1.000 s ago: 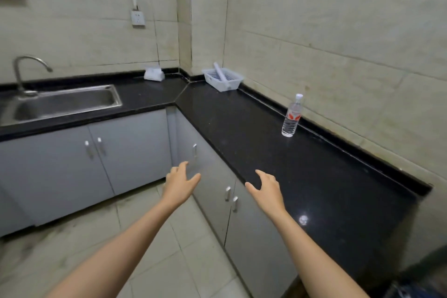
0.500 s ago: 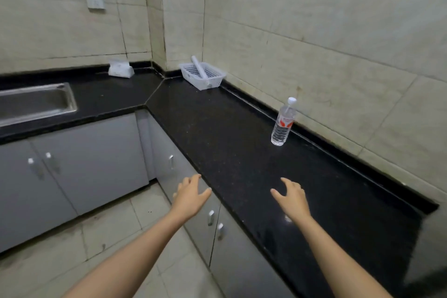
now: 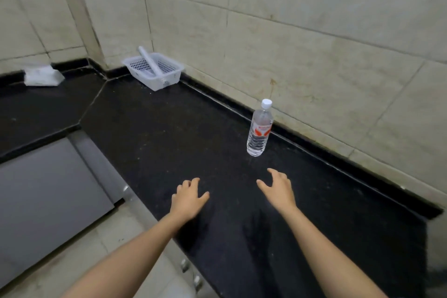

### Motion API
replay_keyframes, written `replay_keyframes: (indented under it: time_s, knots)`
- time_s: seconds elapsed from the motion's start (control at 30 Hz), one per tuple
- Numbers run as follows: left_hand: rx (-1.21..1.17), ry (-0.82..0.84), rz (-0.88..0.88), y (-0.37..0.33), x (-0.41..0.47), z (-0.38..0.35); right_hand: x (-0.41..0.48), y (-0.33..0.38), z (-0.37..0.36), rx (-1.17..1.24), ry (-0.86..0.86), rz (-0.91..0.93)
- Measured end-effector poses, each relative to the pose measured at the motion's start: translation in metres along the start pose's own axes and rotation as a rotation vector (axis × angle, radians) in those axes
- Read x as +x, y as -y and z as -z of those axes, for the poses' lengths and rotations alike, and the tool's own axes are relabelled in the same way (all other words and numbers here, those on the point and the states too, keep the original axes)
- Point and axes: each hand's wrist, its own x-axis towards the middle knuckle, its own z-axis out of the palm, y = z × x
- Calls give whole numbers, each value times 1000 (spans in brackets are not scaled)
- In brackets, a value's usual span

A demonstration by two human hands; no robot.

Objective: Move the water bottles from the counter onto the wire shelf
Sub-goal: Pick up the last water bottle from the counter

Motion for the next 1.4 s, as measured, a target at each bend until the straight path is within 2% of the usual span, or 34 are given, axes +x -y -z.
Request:
replay_keyframes:
  time_s: [0.23, 0.37, 0.53, 0.67, 0.87, 1.07, 1.17, 1.4]
  knots:
    - [161, 32, -182, -7, 100, -3, 72, 33, -10, 101, -117, -113]
    - [358, 70, -352, -7, 162, -2, 121, 59, -9, 293, -229, -211]
    - [522, 104, -472, 6, 218, -7, 172, 75, -16, 452, -370, -317]
    - [511, 164, -523, 27, 236, -23, 192, 77, -22, 520, -475, -384]
    - [441, 149, -550, 34, 238, -28, 201, 73, -28, 590, -554, -391]
    - [389, 201, -548, 34, 237, -22, 176, 72, -23, 541, -636, -444]
    - [365, 142, -575, 35, 237, -21, 137, 63, -21, 552, -677, -472]
    - [280, 73, -769, -10, 182, -31, 9, 29, 2, 533, -804, -525]
